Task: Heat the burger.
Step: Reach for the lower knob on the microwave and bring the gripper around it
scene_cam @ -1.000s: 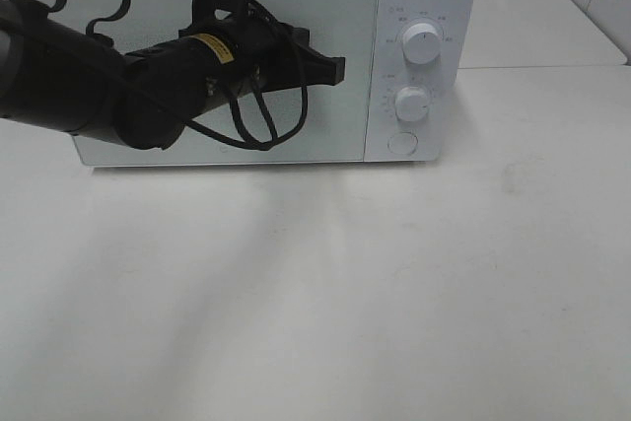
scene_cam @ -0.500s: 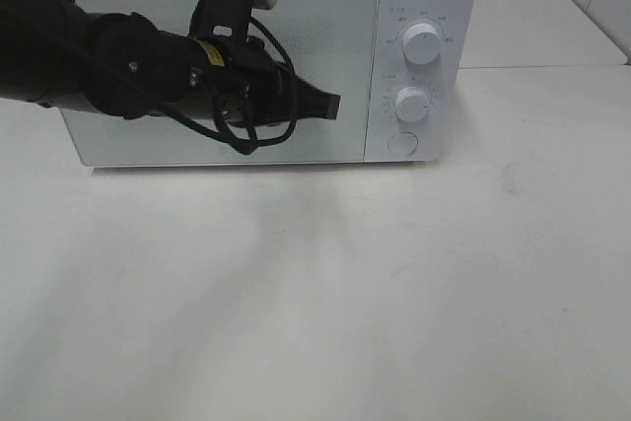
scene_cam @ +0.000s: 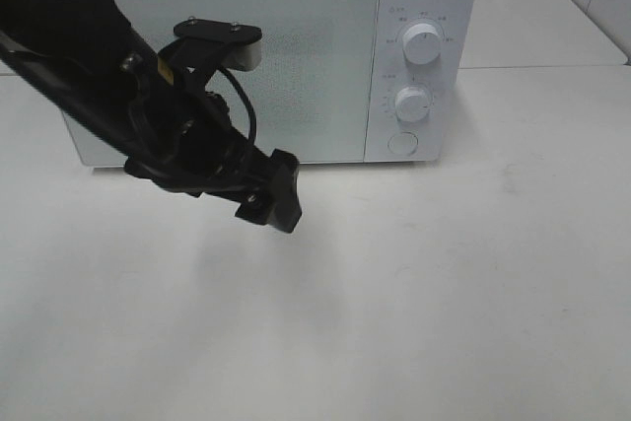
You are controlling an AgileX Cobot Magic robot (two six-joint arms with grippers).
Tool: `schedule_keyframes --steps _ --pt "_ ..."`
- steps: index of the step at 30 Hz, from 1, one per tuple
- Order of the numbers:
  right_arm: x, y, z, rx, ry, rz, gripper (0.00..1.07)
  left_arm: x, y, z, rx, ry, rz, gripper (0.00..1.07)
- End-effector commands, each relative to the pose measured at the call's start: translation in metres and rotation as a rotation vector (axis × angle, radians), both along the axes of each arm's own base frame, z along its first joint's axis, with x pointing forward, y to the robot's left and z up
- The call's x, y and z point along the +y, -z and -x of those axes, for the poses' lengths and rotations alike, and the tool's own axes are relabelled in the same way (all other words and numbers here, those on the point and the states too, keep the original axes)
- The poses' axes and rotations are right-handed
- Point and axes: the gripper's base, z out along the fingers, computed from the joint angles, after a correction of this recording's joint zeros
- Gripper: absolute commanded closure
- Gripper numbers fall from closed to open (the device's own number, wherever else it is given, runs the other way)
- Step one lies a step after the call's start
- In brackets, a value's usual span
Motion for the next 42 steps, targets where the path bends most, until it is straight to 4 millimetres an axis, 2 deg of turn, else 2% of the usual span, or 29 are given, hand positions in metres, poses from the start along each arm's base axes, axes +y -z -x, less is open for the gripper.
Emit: schedule_keyframes --steps 1,5,7,8,10,11,12,14,15,16,17,19,20,22,23,25,28,30,31,32,33,34,35,36,37,38,39,40,42 --pt "-0.001 0.000 0.004 -0.044 0.005 0.007 0.31 0.011 -0.010 0.011 0.078 -0.005 -0.046 0.07" --pt "-0.001 0.000 0.004 -0.044 0.005 0.007 0.31 0.026 -0.019 0.010 0.121 -0.052 -0.060 0.07" --pt "-0.001 0.000 0.004 -0.044 0.005 0.007 0.31 0.047 -0.032 0.006 0.124 -0.100 -0.057 0.07" --pt "-0.001 0.000 0.004 -0.044 0.005 0.007 0.31 0.047 -0.032 0.006 0.124 -0.100 -0.057 0.07" --pt "-0.001 0.000 0.004 -0.044 0.005 0.007 0.31 0.073 -0.047 0.000 0.108 -0.177 -0.043 0.07" --pt "-0.001 0.000 0.004 -0.044 0.005 0.007 0.31 0.073 -0.047 0.000 0.108 -0.177 -0.043 0.07" --pt "-0.001 0.000 0.004 -0.044 0.005 0.007 0.31 0.090 -0.056 -0.002 0.099 -0.225 -0.038 0.07" --pt "-0.001 0.000 0.004 -0.044 0.005 0.007 0.31 0.099 -0.060 -0.002 0.102 -0.247 -0.039 0.07" --pt "-0.001 0.000 0.004 -0.044 0.005 0.007 0.31 0.119 -0.068 -0.002 0.107 -0.301 -0.048 0.07" --pt "-0.001 0.000 0.004 -0.044 0.005 0.007 0.31 0.129 -0.072 -0.001 0.106 -0.326 -0.057 0.07" --pt "-0.001 0.000 0.004 -0.044 0.005 0.007 0.31 0.129 -0.072 -0.001 0.106 -0.326 -0.057 0.07" --pt "-0.001 0.000 0.004 -0.044 0.005 0.007 0.31 0.164 -0.085 0.006 0.106 -0.409 -0.116 0.07" --pt "-0.001 0.000 0.004 -0.044 0.005 0.007 0.31 0.164 -0.085 0.006 0.106 -0.409 -0.116 0.07" --pt "-0.001 0.000 0.004 -0.044 0.005 0.007 0.31 0.183 -0.095 0.015 0.105 -0.457 -0.143 0.07" --pt "-0.001 0.000 0.004 -0.044 0.005 0.007 0.31 0.183 -0.095 0.015 0.105 -0.457 -0.143 0.07" --pt "-0.001 0.000 0.004 -0.044 0.005 0.007 0.31 0.199 -0.107 0.029 0.088 -0.511 -0.144 0.07" --pt "-0.001 0.000 0.004 -0.044 0.005 0.007 0.31 0.203 -0.111 0.034 0.076 -0.528 -0.143 0.07" --pt "-0.001 0.000 0.004 -0.044 0.005 0.007 0.31 0.216 -0.116 0.060 0.034 -0.581 -0.134 0.07" --pt "-0.001 0.000 0.004 -0.044 0.005 0.007 0.31 0.216 -0.116 0.060 0.034 -0.581 -0.134 0.07" --pt "-0.001 0.000 0.004 -0.044 0.005 0.007 0.31 0.218 -0.116 0.069 0.024 -0.590 -0.130 0.07" --pt "-0.001 0.000 0.004 -0.044 0.005 0.007 0.31 0.220 -0.115 0.086 0.000 -0.606 -0.122 0.07" --pt "-0.001 0.000 0.004 -0.044 0.005 0.007 0.31 0.220 -0.115 0.086 0.000 -0.606 -0.122 0.07" --pt "-0.001 0.000 0.004 -0.044 0.005 0.007 0.31 0.221 -0.114 0.096 -0.013 -0.609 -0.119 0.07" --pt "-0.001 0.000 0.004 -0.044 0.005 0.007 0.31 0.221 -0.112 0.112 -0.039 -0.610 -0.115 0.07" --pt "-0.001 0.000 0.004 -0.044 0.005 0.007 0.31 0.221 -0.112 0.112 -0.039 -0.610 -0.115 0.07" --pt "-0.001 0.000 0.004 -0.044 0.005 0.007 0.31 0.221 -0.111 0.119 -0.050 -0.611 -0.110 0.07" --pt "-0.001 0.000 0.004 -0.044 0.005 0.007 0.31 0.221 -0.109 0.136 -0.082 -0.613 -0.099 0.07" --pt "-0.001 0.000 0.004 -0.044 0.005 0.007 0.31 0.221 -0.109 0.136 -0.082 -0.613 -0.099 0.07" --pt "-0.001 0.000 0.004 -0.044 0.005 0.007 0.31 0.221 -0.107 0.152 -0.124 -0.615 -0.087 0.07"
